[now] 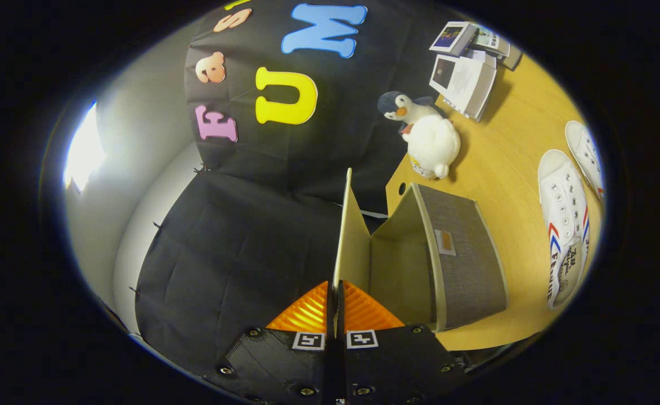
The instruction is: Open the storage box then place both shoes into the box .Put the left shoe in first, then the right shoe, with the right side of both shoes facing outward in a uniform manner.
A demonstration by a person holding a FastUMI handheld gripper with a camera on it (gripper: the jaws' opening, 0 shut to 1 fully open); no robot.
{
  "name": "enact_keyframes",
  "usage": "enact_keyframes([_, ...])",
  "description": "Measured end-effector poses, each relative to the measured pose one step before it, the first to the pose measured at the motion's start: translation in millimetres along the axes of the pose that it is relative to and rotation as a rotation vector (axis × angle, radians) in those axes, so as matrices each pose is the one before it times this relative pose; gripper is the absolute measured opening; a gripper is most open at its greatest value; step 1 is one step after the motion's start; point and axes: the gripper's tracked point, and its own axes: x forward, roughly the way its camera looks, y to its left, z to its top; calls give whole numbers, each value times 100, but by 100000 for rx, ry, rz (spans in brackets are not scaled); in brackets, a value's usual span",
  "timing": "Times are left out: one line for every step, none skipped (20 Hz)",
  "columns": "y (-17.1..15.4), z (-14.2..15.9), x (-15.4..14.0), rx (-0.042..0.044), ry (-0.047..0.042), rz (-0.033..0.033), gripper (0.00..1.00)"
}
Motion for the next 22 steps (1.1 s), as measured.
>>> enact_keyframes([698, -122, 518, -1327, 601, 272, 0])
enact_keyframes([782, -190, 439, -1293, 671, 263, 0])
enact_keyframes([617, -45, 464, -1018, 455, 98, 0])
enact_keyframes([738, -127, 393, -1028, -111, 268, 0])
enact_keyframes([654, -161, 479, -1377, 71, 230, 0])
enact_keyframes([674, -258, 397, -1680, 234, -198, 0])
enact_keyframes([548, -258, 447, -2024, 618, -824, 0])
enact_keyframes([422, -268, 524, -2860, -27, -1225, 0])
enact_keyframes([493, -132, 523, -3122, -313, -1024, 0])
enact_keyframes([792, -406, 511, -2963, 337, -223, 0])
enact_keyframes([753, -396, 548, -2143, 603, 421, 0])
enact_keyframes([674, -321, 558, -1428, 555, 888, 0])
enact_keyframes([360, -341, 705, -1445, 822, 370, 0])
enact_keyframes([169, -404, 593, -1030, 660, -218, 0])
enact_keyframes([128, -449, 614, -369, 821, 8, 0])
enact_keyframes([327, -642, 565, -235, 864, 225, 0])
enact_keyframes([226, -420, 553, -209, 749, -23, 0])
enact_keyframes([151, -449, 550, -540, 701, 3, 0])
enact_keyframes([382, -432, 611, -696, 753, 271, 0])
enact_keyframes([342, -530, 709, -855, 605, 354, 0])
enact_keyframes([376, -300, 632, -937, 668, -173, 0])
enact_keyframes([329, -362, 523, -1278, 329, -224, 0])
